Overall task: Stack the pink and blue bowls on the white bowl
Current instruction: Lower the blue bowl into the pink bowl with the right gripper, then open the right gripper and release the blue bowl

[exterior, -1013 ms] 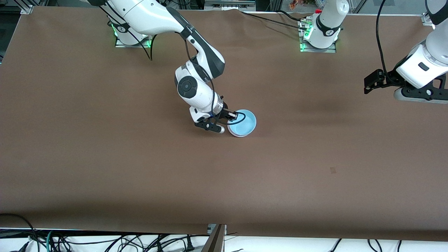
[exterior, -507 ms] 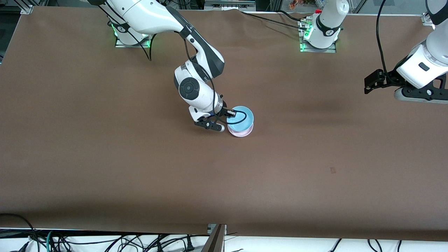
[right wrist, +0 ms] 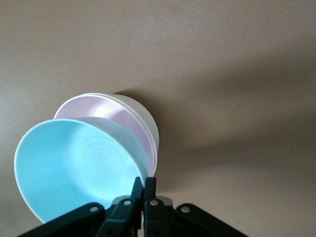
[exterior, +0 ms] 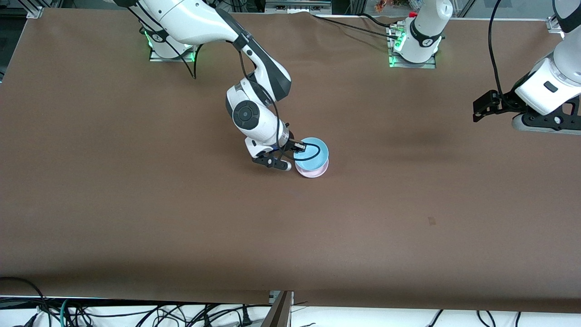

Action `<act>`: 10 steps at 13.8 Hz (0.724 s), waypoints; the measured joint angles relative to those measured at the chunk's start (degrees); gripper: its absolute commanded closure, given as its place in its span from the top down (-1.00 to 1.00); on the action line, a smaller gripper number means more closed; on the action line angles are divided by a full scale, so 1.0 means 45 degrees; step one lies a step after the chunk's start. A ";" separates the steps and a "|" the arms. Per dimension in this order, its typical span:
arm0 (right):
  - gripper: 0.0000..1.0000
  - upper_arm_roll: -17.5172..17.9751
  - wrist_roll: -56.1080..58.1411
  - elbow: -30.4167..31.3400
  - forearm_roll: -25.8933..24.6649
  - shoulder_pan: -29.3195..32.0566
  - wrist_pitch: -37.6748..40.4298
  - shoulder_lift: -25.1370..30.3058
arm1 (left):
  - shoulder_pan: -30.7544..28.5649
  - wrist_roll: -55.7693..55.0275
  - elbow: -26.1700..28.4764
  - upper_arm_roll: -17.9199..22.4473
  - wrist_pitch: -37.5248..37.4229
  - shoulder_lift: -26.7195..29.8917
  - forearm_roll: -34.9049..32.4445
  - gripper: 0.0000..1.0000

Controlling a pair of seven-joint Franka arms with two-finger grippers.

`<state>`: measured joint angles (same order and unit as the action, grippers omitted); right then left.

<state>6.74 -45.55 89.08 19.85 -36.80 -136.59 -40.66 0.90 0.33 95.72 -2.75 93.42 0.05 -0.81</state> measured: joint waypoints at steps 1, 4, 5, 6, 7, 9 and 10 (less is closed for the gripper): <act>-1.00 0.0000 -0.0016 0.0000 -0.0010 -0.0012 -0.0003 -0.0026 | 0.0000 0.0000 0.0000 0.0000 0.0000 0.0000 0.0000 1.00; -1.00 0.0000 -0.0047 0.0000 -0.0021 -0.0077 -0.0004 -0.0052 | -0.0001 0.0000 0.0000 0.0000 0.0000 -0.0001 0.0000 1.00; -1.00 0.0000 -0.0054 0.0000 -0.0026 -0.0091 -0.0004 -0.0052 | -0.0001 0.0000 0.0000 0.0000 0.0000 -0.0001 0.0000 1.00; -1.00 0.0000 -0.0061 0.0000 -0.0027 -0.0095 -0.0004 -0.0054 | -0.0001 0.0000 0.0000 0.0000 -0.0001 -0.0001 0.0000 1.00; -1.00 -0.0001 -0.0066 0.0000 -0.0027 -0.0095 -0.0004 -0.0057 | -0.0002 0.0000 0.0000 0.0000 -0.0001 -0.0002 0.0000 1.00; -1.00 -0.0017 -0.0067 0.0000 -0.0027 -0.0095 -0.0007 -0.0058 | -0.0004 0.0000 0.0000 0.0000 -0.0001 -0.0003 0.0000 1.00; -1.00 -0.0035 -0.0067 0.0000 -0.0028 -0.0095 -0.0010 -0.0058 | -0.0005 0.0000 0.0000 0.0000 -0.0001 -0.0003 0.0000 1.00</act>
<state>6.58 -45.85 89.08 19.73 -37.22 -136.63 -40.92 0.88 0.33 95.72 -2.75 93.41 0.04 -0.81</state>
